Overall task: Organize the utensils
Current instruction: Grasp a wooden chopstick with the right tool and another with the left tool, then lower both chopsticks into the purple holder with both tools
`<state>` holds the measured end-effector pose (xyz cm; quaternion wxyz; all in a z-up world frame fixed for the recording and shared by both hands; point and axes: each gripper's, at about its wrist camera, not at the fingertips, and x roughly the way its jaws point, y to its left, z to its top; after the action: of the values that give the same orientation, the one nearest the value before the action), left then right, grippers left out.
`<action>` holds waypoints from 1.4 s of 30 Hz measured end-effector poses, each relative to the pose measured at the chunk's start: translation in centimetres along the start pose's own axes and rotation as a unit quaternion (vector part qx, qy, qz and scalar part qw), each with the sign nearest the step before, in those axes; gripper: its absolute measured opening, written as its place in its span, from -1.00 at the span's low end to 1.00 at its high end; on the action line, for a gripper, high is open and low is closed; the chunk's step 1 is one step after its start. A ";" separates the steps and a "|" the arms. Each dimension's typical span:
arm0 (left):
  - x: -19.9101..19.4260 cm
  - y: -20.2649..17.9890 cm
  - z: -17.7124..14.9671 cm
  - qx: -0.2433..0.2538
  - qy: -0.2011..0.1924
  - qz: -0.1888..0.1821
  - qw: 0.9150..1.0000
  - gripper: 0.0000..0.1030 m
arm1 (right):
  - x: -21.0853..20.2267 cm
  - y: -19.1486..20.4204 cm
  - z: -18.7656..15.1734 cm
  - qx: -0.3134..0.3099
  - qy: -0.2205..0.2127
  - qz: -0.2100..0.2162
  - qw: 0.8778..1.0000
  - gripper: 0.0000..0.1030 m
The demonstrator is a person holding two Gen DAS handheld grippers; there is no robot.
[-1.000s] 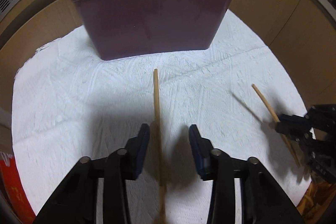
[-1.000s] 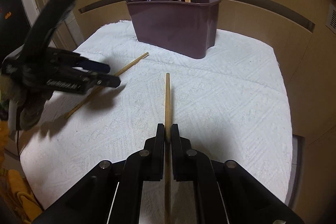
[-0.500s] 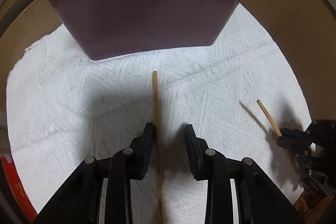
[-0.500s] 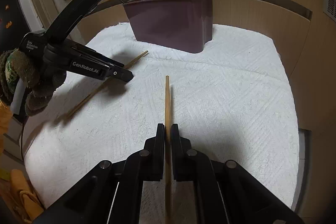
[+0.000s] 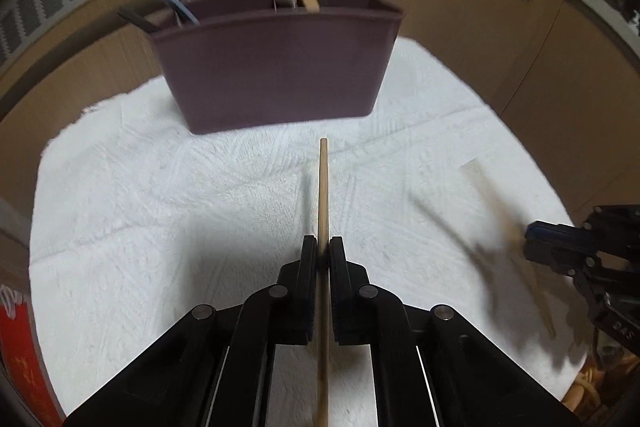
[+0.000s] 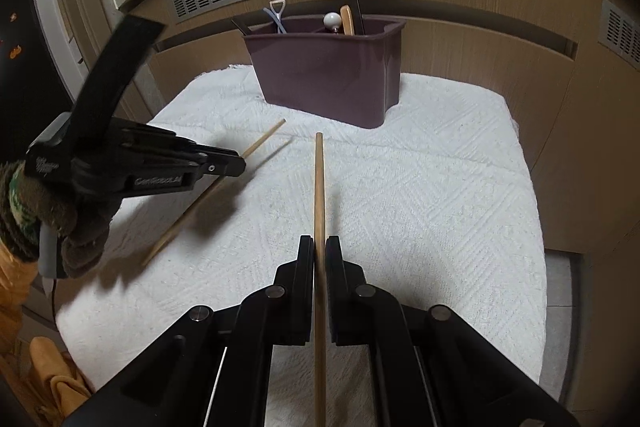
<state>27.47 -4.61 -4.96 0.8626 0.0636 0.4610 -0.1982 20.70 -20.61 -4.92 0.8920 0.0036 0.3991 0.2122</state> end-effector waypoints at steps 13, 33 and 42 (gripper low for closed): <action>-10.5 1.4 -3.4 -0.042 -0.121 -0.042 0.991 -0.89 | 1.3 2.7 0.6 -0.056 0.047 -0.009 0.997 -0.83; -12.1 2.8 -6.6 -0.074 -0.142 -0.061 0.985 -0.89 | 6.4 2.2 0.5 -0.067 0.110 -0.043 0.991 -0.88; -7.5 3.1 -5.7 -0.082 -0.046 -0.026 0.995 -0.85 | 0.9 2.4 0.4 -0.055 0.050 -0.029 0.997 -0.88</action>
<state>20.64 2.04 -2.29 0.8797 -0.0285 0.4374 -0.1843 20.61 -18.00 -4.91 0.8756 -0.0672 0.4306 0.2081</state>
